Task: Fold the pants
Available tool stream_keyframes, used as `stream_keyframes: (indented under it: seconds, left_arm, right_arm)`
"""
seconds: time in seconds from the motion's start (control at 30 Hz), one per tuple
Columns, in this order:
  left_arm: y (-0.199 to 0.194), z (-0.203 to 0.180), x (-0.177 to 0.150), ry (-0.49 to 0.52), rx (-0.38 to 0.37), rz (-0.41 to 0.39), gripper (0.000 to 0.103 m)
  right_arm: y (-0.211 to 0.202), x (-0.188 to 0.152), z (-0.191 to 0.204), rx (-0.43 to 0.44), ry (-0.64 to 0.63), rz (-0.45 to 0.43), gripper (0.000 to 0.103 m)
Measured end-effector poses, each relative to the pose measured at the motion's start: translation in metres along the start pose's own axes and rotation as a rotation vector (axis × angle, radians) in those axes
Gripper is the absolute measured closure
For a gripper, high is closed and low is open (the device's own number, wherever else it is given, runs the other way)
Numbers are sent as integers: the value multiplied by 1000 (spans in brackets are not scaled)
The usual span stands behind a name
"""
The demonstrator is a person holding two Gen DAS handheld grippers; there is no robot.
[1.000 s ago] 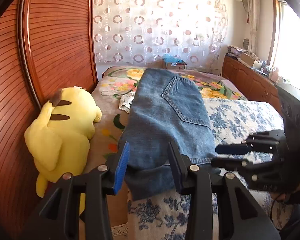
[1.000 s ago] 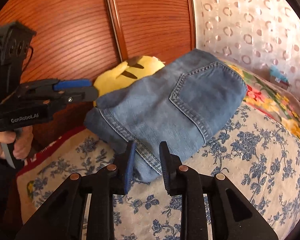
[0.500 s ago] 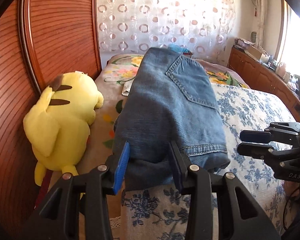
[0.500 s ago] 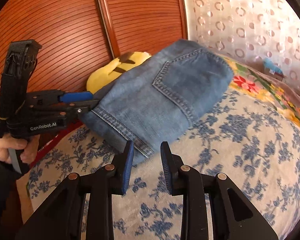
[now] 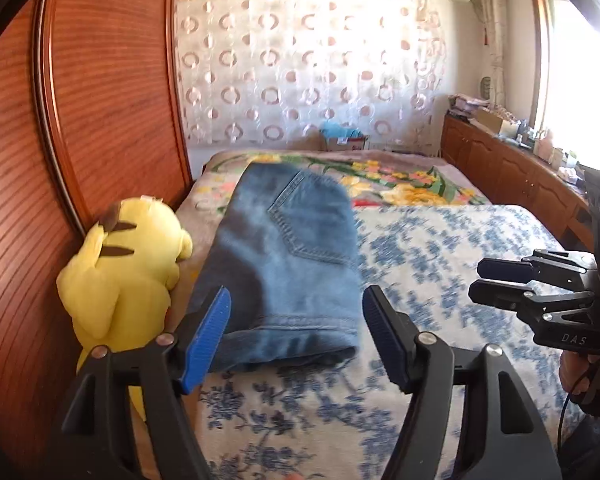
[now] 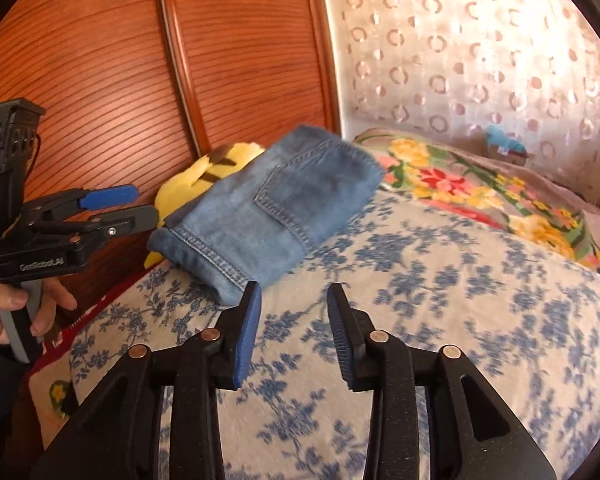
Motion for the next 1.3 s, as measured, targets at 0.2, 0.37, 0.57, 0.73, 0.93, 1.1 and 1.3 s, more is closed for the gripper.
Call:
stream_keyframes:
  seconds: [0.2,0.37,0.57,0.73,0.93,1.1,1.3]
  left_arm:
    - [-27,-41,17,10,-60,-68,15]
    - [-48,-71,31,32,-85,-118,12]
    - [-68,-104,39,63,-114,-150,11]
    - [-87,-127,45,54,-139,-182,11]
    - [-107,-150,44,87,-94,-199,11]
    - [-124,-169,38,89,-123,-203,11]
    - [-145,-186,31,78,-149,-213,10]
  right_arm:
    - [-42,-3,-21,-69,31,-56,58]
    - [-76,-4,-35,-125,46,-102,48]
    - [-119,-3,-48,-192,61,-168,39]
    - [-154,-4,-55,-247,72,-220,34]
    - [-195,-9,-56,-309,89,-275,33]
    - [-226,-13,-54,-371,107,-307,33]
    - [-266,-21,-53,-414,129,-352,33]
Point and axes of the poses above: each gripper's, at about its wrist camera, not at the fingertips, and y roughly the way its jaws point, z to its left, x to its top, the point moved 9 cm from there along y, roughly the way its jaws point, and after that the axes turned 1 degree about -z, right-handed, at the moved point
